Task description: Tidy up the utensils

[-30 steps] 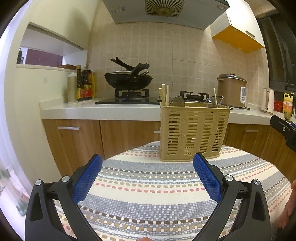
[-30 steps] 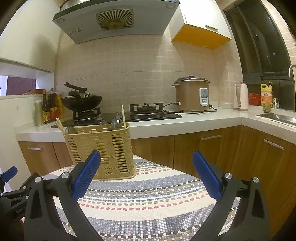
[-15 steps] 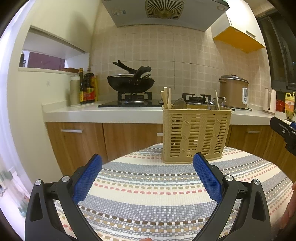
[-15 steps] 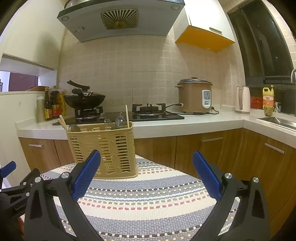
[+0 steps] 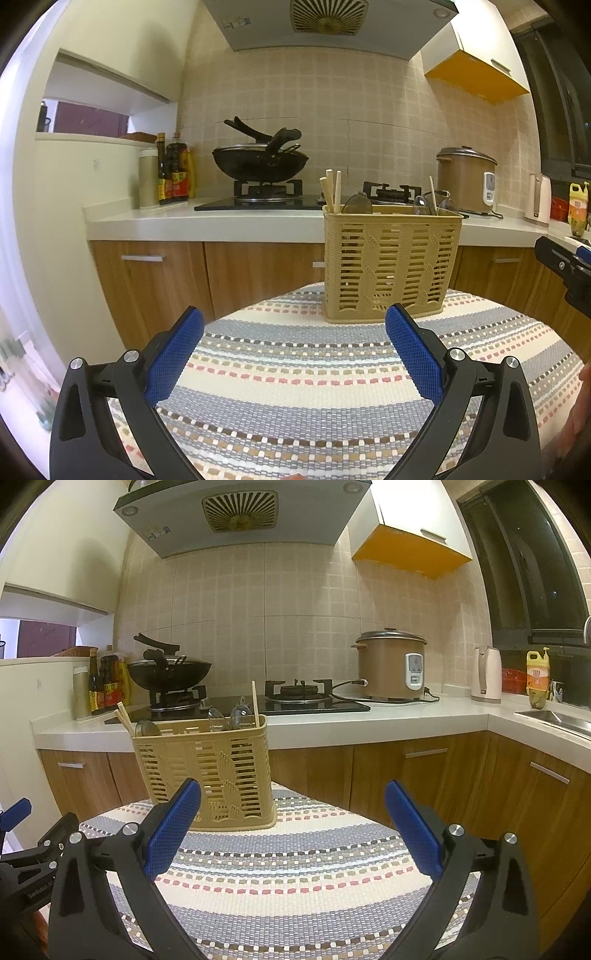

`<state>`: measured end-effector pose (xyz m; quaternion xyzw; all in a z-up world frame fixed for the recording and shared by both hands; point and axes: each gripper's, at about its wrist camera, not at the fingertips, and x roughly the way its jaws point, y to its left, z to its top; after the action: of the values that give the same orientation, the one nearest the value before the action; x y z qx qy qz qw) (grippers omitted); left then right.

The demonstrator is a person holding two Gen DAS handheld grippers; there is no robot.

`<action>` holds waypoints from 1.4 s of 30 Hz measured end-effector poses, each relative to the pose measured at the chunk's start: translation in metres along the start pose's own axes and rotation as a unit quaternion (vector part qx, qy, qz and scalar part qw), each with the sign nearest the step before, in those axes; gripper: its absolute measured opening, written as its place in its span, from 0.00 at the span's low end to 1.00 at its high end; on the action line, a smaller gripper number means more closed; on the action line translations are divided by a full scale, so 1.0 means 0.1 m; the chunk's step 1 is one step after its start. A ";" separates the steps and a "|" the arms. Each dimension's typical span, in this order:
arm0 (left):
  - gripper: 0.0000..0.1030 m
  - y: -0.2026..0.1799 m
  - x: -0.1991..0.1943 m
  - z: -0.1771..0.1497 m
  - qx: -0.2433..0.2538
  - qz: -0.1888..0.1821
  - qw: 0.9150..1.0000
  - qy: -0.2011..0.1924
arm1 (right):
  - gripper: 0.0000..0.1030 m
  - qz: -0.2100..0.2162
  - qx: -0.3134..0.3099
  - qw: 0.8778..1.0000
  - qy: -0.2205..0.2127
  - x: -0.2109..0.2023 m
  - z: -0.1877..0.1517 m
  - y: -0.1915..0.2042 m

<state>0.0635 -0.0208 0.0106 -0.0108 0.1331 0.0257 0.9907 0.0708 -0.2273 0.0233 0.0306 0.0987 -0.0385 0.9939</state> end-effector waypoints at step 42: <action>0.93 -0.09 -0.08 0.00 0.017 0.002 1.000 -0.011 | 0.92 -0.007 -0.022 1.000 0.012 0.06 -0.04 0.06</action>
<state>0.0565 -0.0300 0.0131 0.0065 0.1225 0.0254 0.9921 0.0762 -0.2213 0.0183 0.0085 0.1122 -0.0432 0.9927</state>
